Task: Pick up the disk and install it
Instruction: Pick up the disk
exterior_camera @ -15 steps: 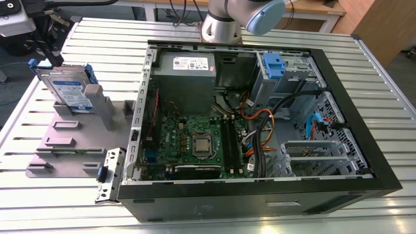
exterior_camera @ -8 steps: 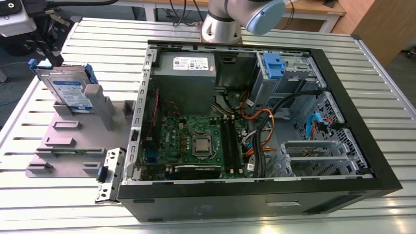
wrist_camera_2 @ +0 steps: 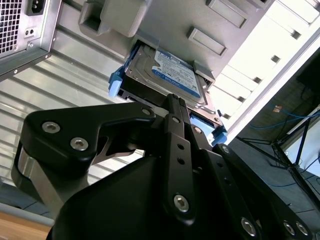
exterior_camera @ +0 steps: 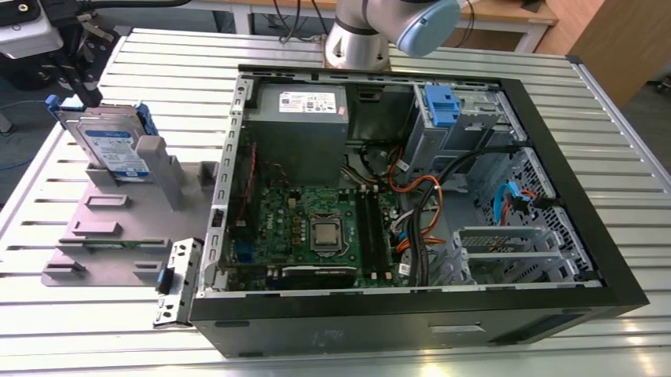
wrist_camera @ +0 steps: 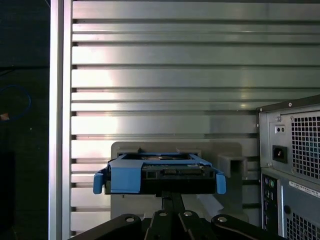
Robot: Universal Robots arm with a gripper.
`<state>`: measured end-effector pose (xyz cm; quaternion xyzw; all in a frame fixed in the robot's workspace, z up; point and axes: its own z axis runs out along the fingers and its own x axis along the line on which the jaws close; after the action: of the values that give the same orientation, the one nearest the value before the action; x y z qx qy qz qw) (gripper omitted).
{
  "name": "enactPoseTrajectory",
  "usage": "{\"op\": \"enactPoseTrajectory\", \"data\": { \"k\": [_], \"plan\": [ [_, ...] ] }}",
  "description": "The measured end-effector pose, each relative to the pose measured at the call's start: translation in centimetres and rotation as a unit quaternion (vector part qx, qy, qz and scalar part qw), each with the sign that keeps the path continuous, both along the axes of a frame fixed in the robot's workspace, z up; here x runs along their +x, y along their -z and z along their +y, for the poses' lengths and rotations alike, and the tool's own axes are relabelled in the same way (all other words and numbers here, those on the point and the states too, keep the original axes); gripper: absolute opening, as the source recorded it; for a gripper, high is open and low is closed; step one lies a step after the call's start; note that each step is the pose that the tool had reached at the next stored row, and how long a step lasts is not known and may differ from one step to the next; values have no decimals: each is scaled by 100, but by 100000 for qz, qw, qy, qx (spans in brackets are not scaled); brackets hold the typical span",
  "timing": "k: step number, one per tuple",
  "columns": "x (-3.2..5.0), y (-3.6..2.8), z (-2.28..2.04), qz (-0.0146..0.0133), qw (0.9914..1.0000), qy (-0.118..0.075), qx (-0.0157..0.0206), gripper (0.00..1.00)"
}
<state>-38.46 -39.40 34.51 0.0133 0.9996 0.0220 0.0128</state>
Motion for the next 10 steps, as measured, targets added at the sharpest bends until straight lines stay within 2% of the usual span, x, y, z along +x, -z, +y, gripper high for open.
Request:
{"op": "enactPoseTrajectory", "data": {
  "k": [10],
  "plan": [
    [0, 0, 0, -1, 100000, -64, 1, 11]
  ]
}}
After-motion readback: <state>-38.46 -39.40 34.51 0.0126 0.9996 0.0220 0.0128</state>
